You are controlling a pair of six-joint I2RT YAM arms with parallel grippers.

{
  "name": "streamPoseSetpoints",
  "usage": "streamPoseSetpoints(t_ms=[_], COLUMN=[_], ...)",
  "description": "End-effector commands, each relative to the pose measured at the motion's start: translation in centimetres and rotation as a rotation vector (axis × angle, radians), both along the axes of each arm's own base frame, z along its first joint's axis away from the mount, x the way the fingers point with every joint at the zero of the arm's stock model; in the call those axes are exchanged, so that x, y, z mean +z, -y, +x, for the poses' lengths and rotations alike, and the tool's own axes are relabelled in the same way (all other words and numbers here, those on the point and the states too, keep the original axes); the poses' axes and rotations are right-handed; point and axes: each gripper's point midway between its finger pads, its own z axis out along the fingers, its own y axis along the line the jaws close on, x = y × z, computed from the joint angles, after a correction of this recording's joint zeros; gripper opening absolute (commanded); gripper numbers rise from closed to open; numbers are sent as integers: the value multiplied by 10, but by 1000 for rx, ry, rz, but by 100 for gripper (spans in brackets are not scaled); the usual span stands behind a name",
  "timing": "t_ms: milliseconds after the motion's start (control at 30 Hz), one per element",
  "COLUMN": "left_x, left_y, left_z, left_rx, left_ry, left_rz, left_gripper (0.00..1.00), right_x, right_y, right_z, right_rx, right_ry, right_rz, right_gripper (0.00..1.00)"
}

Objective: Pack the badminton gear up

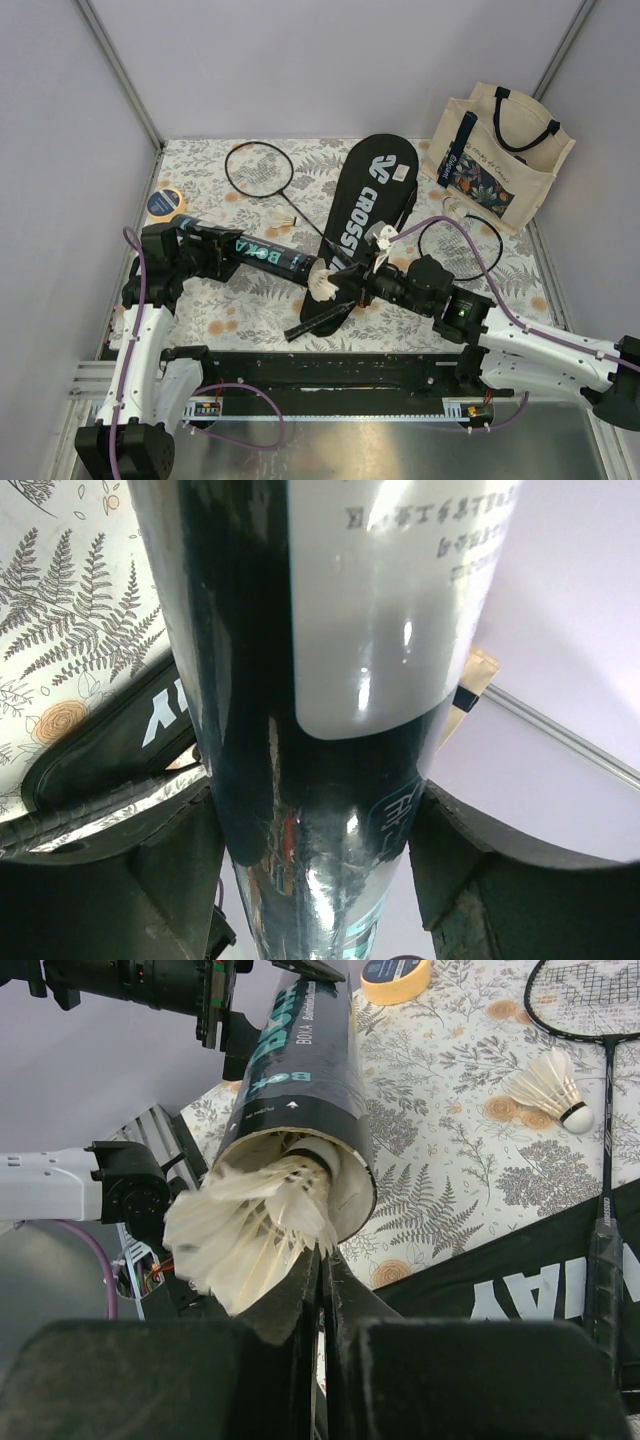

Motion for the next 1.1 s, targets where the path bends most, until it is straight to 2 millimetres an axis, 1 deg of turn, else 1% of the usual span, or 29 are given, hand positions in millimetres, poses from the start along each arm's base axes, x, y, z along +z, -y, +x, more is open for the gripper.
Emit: streamPoseSetpoints(t_ms=[0,33,100,200,233,500,700,800,933,1000,1067], left_x=[27,27,30,30,30,32,31,30,27,24,20], left_y=[9,10,11,11,11,12,11,11,11,10,9], left_z=[5,4,3,2,2,-1,-1,-1,-2,-1,0], left_rx=[-63,-68,-71,-74,-75,-80,-66,-64,-66,-59,-45], left_ry=[126,123,132,136,136,144,140,139,131,124,115], left_rz=[-24,-31,-34,-34,-33,-38,-41,-44,-44,-41,-40], left_gripper=[23,23,23,23,23,23,22,22,22,21,21], right_x=[33,35,33,36,37,37,32,30,20,19,18], right_y=[-12,-13,-17,-23,-22,-29,-32,-39,-44,-44,-42], right_z=[5,6,11,14,19,33,45,48,54,55,55], right_rx=[7,5,-7,-10,-39,-98,-156,-159,-180,-187,-195], right_ry=[38,42,36,38,38,6,-32,-47,-73,-79,-85], right_rz=[88,96,99,125,132,168,198,212,213,221,222], right_gripper=[0,0,0,0,0,0,0,0,0,0,3])
